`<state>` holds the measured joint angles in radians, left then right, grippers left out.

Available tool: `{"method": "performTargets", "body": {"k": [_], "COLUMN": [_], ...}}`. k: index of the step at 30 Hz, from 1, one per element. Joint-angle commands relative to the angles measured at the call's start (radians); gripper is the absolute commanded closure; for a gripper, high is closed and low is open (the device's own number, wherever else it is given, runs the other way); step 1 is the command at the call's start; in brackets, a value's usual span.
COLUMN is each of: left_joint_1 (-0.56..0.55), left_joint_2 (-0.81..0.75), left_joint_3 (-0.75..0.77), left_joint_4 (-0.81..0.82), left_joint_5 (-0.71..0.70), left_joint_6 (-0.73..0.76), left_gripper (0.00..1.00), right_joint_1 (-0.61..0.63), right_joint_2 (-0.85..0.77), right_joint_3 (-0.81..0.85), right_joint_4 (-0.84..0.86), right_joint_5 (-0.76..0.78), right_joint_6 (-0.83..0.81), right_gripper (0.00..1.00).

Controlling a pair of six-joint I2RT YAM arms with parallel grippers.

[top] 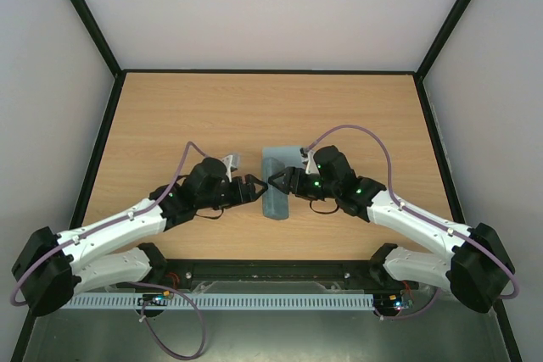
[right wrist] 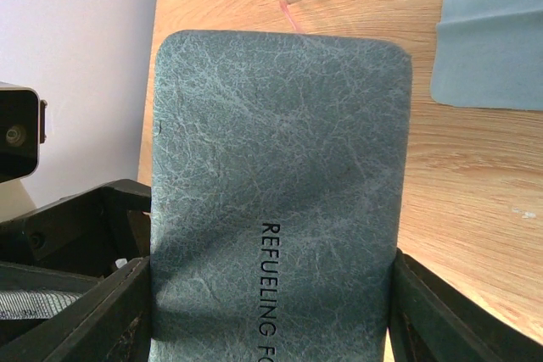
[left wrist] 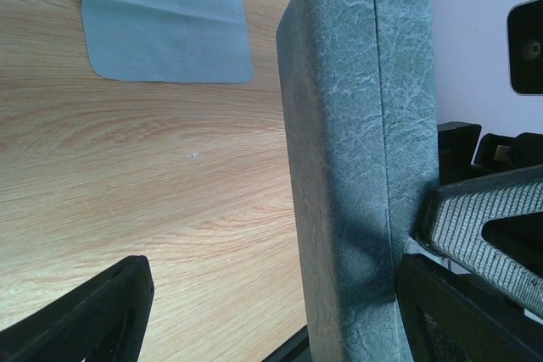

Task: Organize the sunglasses
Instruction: Open the sunglasses case.

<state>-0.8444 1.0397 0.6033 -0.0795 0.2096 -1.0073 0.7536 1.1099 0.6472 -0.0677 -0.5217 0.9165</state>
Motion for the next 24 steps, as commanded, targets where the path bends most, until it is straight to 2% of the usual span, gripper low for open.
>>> {"method": "performTargets", "body": {"k": [1, 9, 24], "left_joint_1": [-0.009, -0.007, 0.055], "left_joint_2": [0.015, 0.015, -0.043], "left_joint_3": [-0.004, -0.034, -0.091], "left_joint_4": [0.036, 0.032, -0.014], "left_joint_5": [0.010, 0.000, -0.004], "left_joint_6": [-0.005, -0.013, 0.005], "left_gripper": [0.19, 0.23, 0.23], "right_joint_1": [-0.004, -0.003, -0.020], "right_joint_2": [-0.004, -0.030, -0.064], "right_joint_3": [-0.004, -0.012, -0.001], "right_joint_4": [0.060, 0.085, 0.083], "right_joint_5": [-0.023, -0.046, -0.089], "right_joint_6": [-0.012, 0.004, 0.019], "right_gripper": [0.65, 0.65, 0.65]}}
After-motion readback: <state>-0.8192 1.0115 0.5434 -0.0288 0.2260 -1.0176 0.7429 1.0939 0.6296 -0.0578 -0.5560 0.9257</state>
